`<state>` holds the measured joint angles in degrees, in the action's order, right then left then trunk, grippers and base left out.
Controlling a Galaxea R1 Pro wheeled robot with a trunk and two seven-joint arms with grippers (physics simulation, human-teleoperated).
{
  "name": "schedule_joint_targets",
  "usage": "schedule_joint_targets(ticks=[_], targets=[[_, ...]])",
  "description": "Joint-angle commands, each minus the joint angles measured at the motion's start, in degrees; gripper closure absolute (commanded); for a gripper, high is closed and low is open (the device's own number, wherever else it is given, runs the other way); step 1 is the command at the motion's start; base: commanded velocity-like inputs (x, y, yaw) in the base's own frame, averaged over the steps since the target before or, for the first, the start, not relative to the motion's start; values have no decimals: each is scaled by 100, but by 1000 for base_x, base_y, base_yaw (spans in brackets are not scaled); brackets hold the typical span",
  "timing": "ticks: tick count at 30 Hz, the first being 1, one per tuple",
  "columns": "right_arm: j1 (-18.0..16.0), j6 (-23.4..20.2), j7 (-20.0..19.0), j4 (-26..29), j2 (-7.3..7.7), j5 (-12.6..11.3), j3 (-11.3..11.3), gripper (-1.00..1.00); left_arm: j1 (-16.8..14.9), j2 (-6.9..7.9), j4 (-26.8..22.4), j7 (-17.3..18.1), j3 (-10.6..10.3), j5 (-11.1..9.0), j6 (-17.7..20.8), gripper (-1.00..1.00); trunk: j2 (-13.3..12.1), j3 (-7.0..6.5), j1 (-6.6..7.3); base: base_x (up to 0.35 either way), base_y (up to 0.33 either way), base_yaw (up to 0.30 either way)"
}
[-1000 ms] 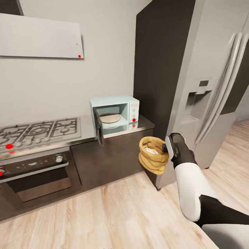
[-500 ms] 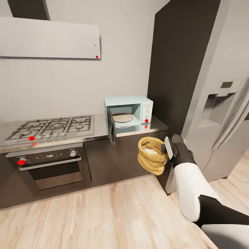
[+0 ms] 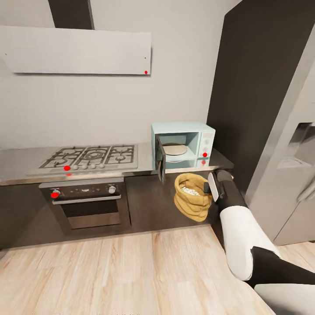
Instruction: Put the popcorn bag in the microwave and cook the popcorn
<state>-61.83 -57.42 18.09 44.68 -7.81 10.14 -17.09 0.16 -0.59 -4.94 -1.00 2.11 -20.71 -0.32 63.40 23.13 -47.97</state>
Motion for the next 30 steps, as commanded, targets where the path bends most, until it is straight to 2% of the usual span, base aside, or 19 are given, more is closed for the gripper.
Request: schedule_joint_targets(ticks=[1,10,16,21,30], targets=[[-5,-23,-25,6,-3,50,-24,100,2,-2,-8,-12,20,-12,-3,-100,4,6,0,0,0,269],[-5,10,-13,6,46,66,-31,100,2,-2,-9,-11,23,-12,-3,-100,4,6,0,0,0,72],[-5,-5,-16,6,220,67,-33,100,2,-2,-11,-10,22,-12,-3,-100,4,6,0,0,0,0],[-5,-6,-16,6,286,67,-35,100,2,-2,-16,-14,33,-21,-3,-100,4,6,0,0,0,0],[-5,-6,-16,6,279,59,-23,100,2,-2,-16,-17,37,-30,-3,-100,4,6,0,0,0,0]])
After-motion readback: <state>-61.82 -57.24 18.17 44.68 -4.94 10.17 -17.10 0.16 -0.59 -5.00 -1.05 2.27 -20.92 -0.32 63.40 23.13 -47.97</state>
